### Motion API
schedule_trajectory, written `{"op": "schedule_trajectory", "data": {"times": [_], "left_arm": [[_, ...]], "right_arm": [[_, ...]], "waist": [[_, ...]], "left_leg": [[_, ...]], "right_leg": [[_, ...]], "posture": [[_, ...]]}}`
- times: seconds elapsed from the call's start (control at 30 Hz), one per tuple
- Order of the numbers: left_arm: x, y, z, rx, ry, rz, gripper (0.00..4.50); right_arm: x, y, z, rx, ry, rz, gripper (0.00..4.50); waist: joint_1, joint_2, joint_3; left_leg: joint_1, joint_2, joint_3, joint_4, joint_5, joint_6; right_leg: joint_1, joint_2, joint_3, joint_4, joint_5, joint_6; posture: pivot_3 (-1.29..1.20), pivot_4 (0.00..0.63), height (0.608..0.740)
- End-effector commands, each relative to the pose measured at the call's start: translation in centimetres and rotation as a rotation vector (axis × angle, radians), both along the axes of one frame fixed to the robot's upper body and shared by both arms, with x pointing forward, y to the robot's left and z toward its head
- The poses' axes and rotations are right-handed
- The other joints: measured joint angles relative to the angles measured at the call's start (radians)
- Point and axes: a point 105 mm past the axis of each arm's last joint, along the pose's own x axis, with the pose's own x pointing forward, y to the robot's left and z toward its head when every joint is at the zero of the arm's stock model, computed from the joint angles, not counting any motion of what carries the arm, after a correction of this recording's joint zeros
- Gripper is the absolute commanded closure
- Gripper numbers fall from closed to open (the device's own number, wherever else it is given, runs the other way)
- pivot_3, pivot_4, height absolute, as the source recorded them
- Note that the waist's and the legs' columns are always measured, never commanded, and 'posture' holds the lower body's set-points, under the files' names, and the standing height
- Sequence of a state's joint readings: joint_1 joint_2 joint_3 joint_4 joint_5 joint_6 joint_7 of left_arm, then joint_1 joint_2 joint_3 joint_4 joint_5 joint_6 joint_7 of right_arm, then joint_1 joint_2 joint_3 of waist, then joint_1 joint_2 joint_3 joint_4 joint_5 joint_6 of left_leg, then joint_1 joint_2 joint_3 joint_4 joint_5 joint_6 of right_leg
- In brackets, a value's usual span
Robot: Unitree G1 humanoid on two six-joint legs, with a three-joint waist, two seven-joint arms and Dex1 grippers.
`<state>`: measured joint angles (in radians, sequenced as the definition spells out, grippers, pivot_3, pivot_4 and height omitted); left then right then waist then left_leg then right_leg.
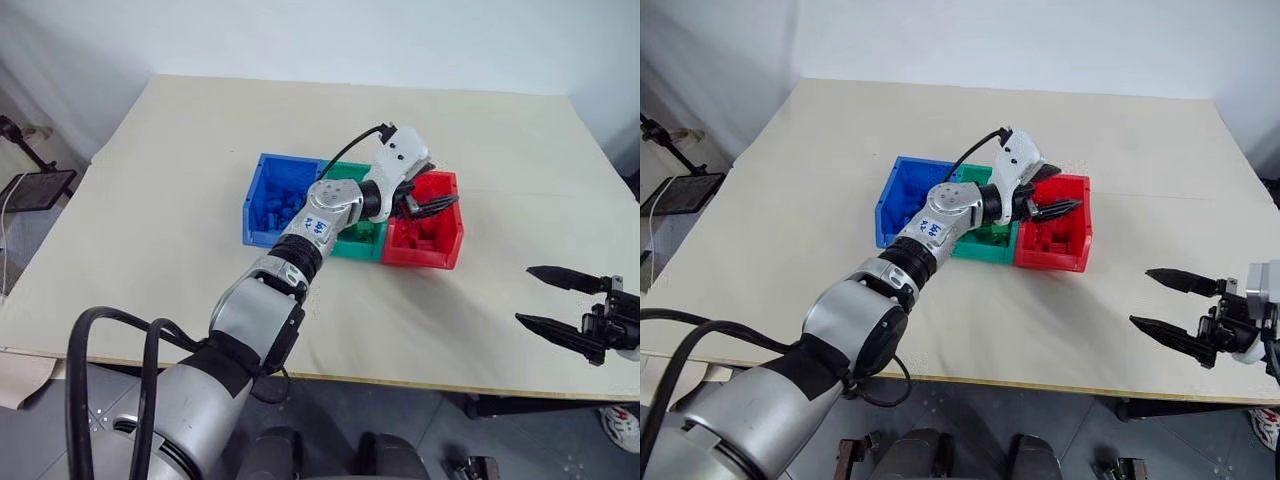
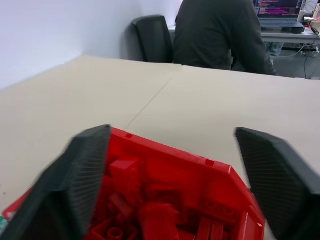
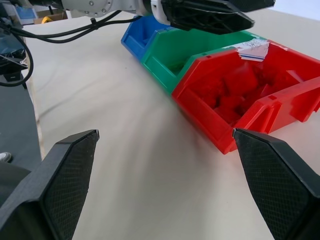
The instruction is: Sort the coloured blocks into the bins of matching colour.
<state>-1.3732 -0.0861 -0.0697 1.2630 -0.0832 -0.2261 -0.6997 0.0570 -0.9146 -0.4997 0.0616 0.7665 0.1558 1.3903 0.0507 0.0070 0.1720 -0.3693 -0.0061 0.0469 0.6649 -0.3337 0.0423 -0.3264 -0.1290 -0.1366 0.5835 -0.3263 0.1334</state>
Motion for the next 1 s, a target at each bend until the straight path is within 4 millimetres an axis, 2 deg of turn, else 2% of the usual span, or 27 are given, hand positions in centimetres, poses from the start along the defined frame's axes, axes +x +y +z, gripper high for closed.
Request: {"op": "schedule_trajectory", "data": {"times": [0.03,0.17,0.23,0.27,0.37,0.43,0.53,0.67,0.73,0.83,1.0], "left_arm": [[-0.4,2.1,3.2,-0.052,-0.13,-0.077,0.08],[-0.9,6.0,4.7,-0.074,-0.155,-0.155,0.08],[-1.7,9.6,4.8,-0.046,-0.155,-0.207,0.08],[-2.1,10.7,4.7,-0.03,-0.152,-0.22,0.08],[-3.2,16.7,2.7,0.05,-0.136,-0.107,0.08],[-4.7,19.4,1.8,0.071,-0.119,-0.053,0.08],[-7.1,23.2,0.3,0.105,-0.065,0.039,0.08],[-10.4,26.8,-1.9,0.118,0.04,0.122,0.08],[-11.6,27.5,-2.6,0.112,0.071,0.137,0.08],[-14.5,29.1,-5.2,0.111,0.157,0.133,0.08],[-15.5,30.2,-6.1,0.112,0.178,0.15,0.08]], "right_arm": [[0.0,-0.3,1.2,-0.012,-0.041,-0.004,0.0],[0.5,-0.3,1.1,-0.035,-0.027,0.029,0.0],[0.9,-0.3,1.2,-0.046,-0.025,0.058,0.0],[1.0,-0.3,1.2,-0.05,-0.025,0.068,0.0],[1.4,0.4,1.7,-0.035,-0.047,0.134,0.0],[1.6,0.8,2.3,-0.009,-0.063,0.169,0.0],[1.4,1.3,1.6,-0.07,-0.008,0.231,0.0],[1.0,1.8,0.5,-0.185,0.059,0.308,0.0],[1.2,2.0,0.6,-0.198,0.061,0.324,0.0],[2.4,2.0,1.0,-0.223,0.062,0.33,0.0],[3.2,1.8,1.0,-0.246,0.077,0.329,0.0]], "waist": [[-0.003,0.0,0.0],[-0.013,0.001,-0.001],[-0.021,0.002,-0.001],[-0.025,0.002,-0.001],[-0.039,0.003,-0.002],[-0.041,0.003,-0.002],[-0.041,0.003,-0.002],[-0.024,0.003,-0.002],[-0.025,0.003,-0.002],[-0.031,0.003,-0.002],[-0.03,0.003,-0.002]], "left_leg": [[0.0,0.0,0.0,0.0,0.0,0.0],[0.0,0.001,0.001,0.0,0.0,-0.001],[0.001,0.001,0.0,0.0,0.0,-0.001],[0.0,0.001,0.001,0.0,0.0,-0.001],[0.002,0.002,0.0,-0.001,0.0,-0.001],[0.002,0.002,-0.002,0.0,0.001,-0.001],[0.001,0.001,-0.006,0.002,0.001,-0.001],[0.0,0.0,-0.013,0.003,0.0,0.0],[0.001,0.0,-0.013,0.003,-0.001,0.0],[0.001,0.0,-0.013,0.003,-0.001,-0.001],[0.001,0.002,-0.012,0.002,0.0,-0.003]], "right_leg": [[0.0,0.0,0.0,0.0,0.0,0.0],[-0.001,0.001,0.0,0.001,0.0,0.0],[-0.001,0.001,0.0,0.003,0.0,0.0],[-0.001,0.001,0.001,0.003,0.0,0.0],[-0.002,0.001,0.002,0.005,0.0,0.0],[-0.002,0.002,0.002,0.007,0.0,0.0],[-0.001,0.0,0.005,0.008,0.0,0.0],[0.003,-0.003,0.009,0.005,0.0,0.0],[0.004,-0.006,0.016,0.004,0.0,-0.001],[0.005,-0.005,0.018,-0.001,0.0,-0.001],[0.004,-0.004,0.017,-0.001,-0.001,-0.003]], "posture": [[0.0,0.15,0.74],[0.0,0.15,0.74],[0.0,0.15,0.74],[0.0,0.15,0.74],[0.0,0.15,0.74],[0.0,0.15,0.74],[0.0,0.15,0.74],[0.0,0.15,0.74],[0.0,0.15,0.74],[0.0,0.15,0.74],[0.0,0.15,0.74]]}}
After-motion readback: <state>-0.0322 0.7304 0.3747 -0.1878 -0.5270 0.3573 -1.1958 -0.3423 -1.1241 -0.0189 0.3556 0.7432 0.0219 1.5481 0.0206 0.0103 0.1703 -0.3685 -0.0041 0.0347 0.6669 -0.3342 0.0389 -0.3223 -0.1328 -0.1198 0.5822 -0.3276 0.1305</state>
